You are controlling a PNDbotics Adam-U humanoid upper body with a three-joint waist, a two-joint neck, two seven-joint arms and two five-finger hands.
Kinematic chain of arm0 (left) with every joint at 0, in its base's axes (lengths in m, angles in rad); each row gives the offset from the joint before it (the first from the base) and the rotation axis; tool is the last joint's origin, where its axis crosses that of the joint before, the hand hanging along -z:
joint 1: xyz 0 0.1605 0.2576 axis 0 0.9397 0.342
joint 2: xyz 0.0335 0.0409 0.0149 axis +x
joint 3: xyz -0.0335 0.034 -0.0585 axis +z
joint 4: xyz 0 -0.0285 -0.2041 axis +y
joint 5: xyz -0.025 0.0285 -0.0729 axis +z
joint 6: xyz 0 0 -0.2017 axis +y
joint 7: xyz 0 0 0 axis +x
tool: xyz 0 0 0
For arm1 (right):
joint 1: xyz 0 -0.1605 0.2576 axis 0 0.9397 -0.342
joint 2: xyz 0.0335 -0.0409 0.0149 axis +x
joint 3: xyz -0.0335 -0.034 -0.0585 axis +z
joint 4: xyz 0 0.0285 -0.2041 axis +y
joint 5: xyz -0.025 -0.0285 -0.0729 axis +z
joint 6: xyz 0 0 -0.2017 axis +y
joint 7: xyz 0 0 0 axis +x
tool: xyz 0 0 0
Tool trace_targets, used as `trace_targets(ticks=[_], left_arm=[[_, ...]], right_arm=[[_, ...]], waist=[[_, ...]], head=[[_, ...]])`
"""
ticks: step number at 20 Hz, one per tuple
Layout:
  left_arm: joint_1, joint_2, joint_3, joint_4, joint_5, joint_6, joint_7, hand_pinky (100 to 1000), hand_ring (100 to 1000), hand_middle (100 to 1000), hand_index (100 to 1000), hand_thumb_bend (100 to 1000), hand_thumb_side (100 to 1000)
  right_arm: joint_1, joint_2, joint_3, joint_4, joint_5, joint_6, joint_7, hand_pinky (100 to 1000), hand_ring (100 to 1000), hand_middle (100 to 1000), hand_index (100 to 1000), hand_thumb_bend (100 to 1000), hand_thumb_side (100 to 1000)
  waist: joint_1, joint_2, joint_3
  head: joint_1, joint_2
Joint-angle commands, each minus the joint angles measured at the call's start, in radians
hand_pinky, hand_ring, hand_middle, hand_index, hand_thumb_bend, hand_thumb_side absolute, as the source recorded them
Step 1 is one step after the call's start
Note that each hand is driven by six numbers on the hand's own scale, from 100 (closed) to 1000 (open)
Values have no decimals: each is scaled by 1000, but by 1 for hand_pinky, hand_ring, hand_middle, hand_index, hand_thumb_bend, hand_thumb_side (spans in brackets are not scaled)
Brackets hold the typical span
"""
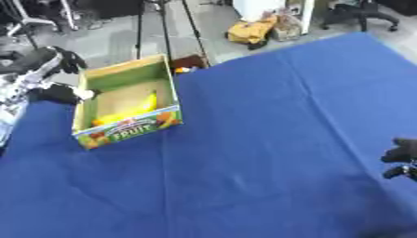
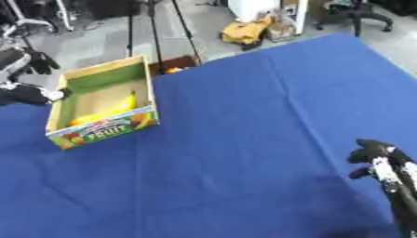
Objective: Pick up objects on the table and place them in the box.
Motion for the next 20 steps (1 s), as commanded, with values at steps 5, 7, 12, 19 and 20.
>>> trace_targets(ticks=[5, 7, 12, 19, 20], left_arm=[[176, 96, 48, -350, 174, 52, -25, 718, 683, 626, 754, 845, 376], [212, 72, 60, -395, 197, 67, -17, 714, 679, 621, 750, 830, 377], [257, 3, 80, -431, 233, 90, 19, 702, 667, 610, 742, 805, 379], [270, -67, 95, -418, 283, 98, 78, 684, 647, 595, 731, 792, 376], [273, -76, 98, -417, 291, 97, 85, 681, 645, 593, 729, 790, 375]], right_arm=[[6, 0, -9, -8, -6, -3, 0, 489, 643, 582, 764, 100, 706], [6, 3, -7, -8, -6, -2, 1, 489, 643, 583, 764, 100, 729], [-2, 11, -1, -10, -9, -1, 8, 489, 643, 583, 764, 100, 728], [-13, 10, 0, -13, -11, -1, 9, 489, 644, 583, 764, 100, 726], [-15, 11, 1, -13, -11, -1, 10, 489, 644, 583, 764, 100, 726]], waist=[[-42, -40, 100], [-52, -41, 126], [-75, -41, 147], [-94, -34, 136], [-96, -33, 135]], head=[[-26, 62], [-28, 68], [-28, 70], [-29, 63], [-28, 63]])
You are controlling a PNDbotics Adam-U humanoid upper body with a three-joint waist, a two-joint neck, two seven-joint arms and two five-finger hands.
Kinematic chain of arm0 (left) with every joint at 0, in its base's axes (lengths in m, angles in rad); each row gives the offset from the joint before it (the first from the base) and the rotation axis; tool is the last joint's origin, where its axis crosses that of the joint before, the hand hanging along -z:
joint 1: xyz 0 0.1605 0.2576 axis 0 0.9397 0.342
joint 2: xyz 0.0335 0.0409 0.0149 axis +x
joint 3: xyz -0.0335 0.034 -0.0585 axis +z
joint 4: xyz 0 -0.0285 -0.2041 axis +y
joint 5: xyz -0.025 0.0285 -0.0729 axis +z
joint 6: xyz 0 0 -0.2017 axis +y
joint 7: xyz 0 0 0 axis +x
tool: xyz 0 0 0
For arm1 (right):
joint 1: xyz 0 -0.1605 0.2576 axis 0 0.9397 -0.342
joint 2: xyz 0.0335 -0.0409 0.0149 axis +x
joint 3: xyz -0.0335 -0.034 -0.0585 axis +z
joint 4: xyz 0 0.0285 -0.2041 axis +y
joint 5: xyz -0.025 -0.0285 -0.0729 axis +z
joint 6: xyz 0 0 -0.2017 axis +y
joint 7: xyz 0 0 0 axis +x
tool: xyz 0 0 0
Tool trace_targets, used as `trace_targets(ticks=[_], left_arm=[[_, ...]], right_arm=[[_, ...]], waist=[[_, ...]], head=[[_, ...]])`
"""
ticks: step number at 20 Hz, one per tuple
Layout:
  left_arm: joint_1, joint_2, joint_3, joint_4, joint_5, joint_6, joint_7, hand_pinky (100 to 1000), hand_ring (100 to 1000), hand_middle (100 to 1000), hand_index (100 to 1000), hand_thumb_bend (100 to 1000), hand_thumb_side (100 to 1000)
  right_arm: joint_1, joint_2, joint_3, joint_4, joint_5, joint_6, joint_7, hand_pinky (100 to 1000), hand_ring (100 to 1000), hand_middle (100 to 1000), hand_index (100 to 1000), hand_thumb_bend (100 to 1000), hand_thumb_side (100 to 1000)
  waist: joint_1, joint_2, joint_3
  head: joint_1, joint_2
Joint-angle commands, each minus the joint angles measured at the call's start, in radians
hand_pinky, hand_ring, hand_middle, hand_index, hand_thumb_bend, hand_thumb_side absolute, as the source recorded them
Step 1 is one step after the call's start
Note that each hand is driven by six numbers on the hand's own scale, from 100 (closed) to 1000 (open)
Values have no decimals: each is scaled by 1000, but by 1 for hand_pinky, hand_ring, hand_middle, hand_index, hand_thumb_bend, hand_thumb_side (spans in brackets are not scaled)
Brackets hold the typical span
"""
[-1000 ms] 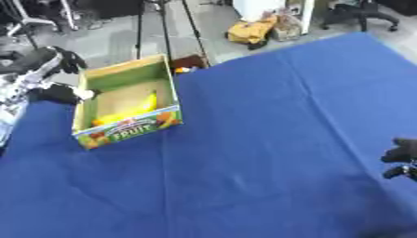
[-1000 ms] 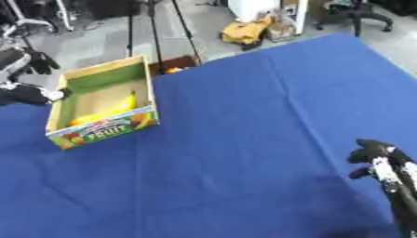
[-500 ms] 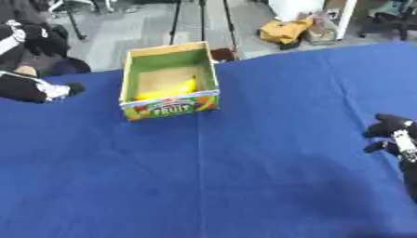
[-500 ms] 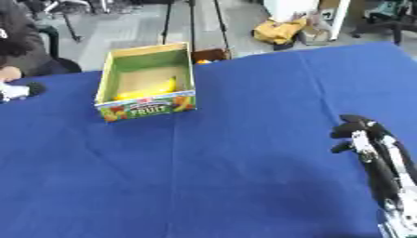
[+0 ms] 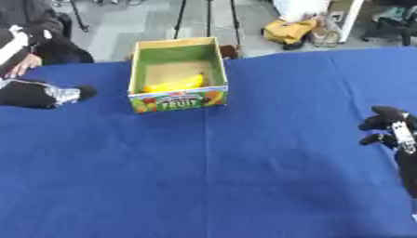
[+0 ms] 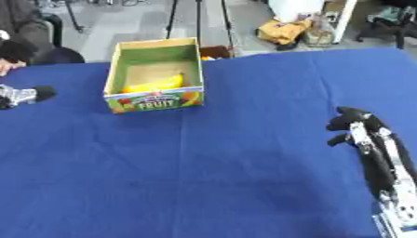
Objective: Pick up objects on the table and place them in the box.
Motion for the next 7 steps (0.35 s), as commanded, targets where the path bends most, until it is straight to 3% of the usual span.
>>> trace_targets(ticks=[1, 7], left_arm=[[-4, -5, 24, -7, 29, -2, 27, 681, 644, 593, 729, 789, 374], [17, -26, 34, -18, 62, -7, 46, 676, 639, 589, 726, 776, 368]], right_arm=[[-16, -10, 0, -15, -7, -2, 4, 489, 644, 583, 763, 100, 725], [-19, -8, -4, -17, -7, -2, 0, 489, 644, 583, 763, 100, 723]], waist=[[-3, -10, -3], [-13, -9, -6]], head=[[-1, -4], [-4, -8]])
